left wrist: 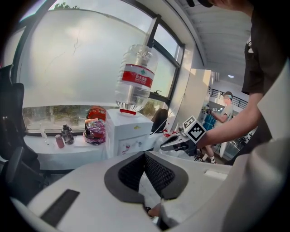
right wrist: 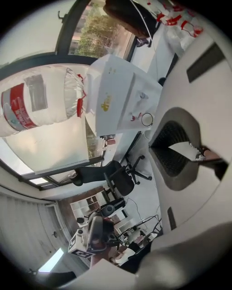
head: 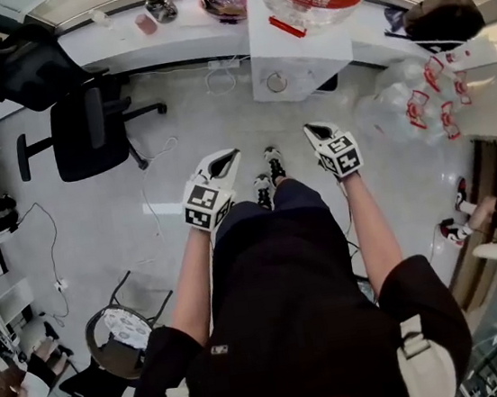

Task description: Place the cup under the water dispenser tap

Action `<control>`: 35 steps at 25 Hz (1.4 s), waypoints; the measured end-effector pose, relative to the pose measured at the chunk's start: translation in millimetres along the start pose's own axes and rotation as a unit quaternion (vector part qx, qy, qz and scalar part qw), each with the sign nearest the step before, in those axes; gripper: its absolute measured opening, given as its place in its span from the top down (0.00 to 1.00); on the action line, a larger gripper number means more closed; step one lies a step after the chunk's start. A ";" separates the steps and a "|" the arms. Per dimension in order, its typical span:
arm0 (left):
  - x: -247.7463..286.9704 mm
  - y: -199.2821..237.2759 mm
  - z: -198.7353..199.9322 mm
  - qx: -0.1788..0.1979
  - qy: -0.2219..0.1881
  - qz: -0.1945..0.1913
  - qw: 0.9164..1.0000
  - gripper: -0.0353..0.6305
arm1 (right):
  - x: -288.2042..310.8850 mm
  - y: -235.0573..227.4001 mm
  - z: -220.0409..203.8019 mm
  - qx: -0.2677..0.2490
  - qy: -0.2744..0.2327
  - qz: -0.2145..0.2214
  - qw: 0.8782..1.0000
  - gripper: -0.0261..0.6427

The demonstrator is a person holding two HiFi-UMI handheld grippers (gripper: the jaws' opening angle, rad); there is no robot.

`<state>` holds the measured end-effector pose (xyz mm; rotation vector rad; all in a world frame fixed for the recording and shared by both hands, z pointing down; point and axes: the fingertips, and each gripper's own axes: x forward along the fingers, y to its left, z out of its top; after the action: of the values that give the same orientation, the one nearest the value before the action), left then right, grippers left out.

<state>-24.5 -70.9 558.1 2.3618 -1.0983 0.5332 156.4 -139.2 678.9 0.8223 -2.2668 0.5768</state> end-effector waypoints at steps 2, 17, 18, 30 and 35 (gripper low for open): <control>-2.1 -3.9 -0.4 0.005 -0.005 -0.005 1.000 0.95 | -12.4 4.5 3.3 -0.001 -0.012 -0.009 1.000 0.97; -21.8 -29.7 -23.0 -0.003 -0.018 -0.050 0.999 0.95 | -95.6 65.7 5.9 -0.005 -0.067 -0.053 0.996 0.97; -20.8 -31.4 -22.9 0.000 -0.016 -0.055 0.998 0.95 | -99.6 67.9 5.3 -0.004 -0.070 -0.055 0.996 0.97; -15.7 -60.1 -11.8 0.026 -0.013 -0.086 0.996 0.95 | -132.2 81.9 -16.4 0.005 -0.079 -0.076 0.994 0.97; -17.9 -64.9 -17.4 0.028 -0.005 -0.091 0.995 0.95 | -133.9 86.1 -20.2 0.011 -0.082 -0.077 0.994 0.97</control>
<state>13.2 -13.7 546.1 2.4837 -0.8703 0.4924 185.2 -13.1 584.0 1.0790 -2.3209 0.4786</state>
